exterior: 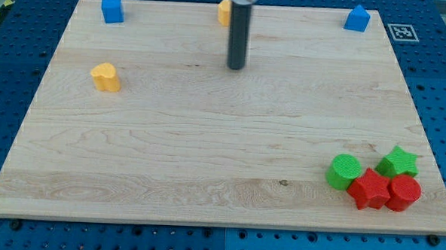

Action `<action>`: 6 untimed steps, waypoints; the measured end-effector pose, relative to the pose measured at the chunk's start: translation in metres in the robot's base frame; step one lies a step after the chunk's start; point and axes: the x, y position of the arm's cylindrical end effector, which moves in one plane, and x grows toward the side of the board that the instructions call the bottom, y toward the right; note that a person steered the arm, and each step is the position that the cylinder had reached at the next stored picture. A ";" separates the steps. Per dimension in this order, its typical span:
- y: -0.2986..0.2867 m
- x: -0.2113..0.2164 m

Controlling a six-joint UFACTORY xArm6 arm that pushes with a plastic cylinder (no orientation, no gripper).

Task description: Point your arm at the yellow heart

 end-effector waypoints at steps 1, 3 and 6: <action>-0.054 -0.009; -0.159 -0.016; -0.261 -0.001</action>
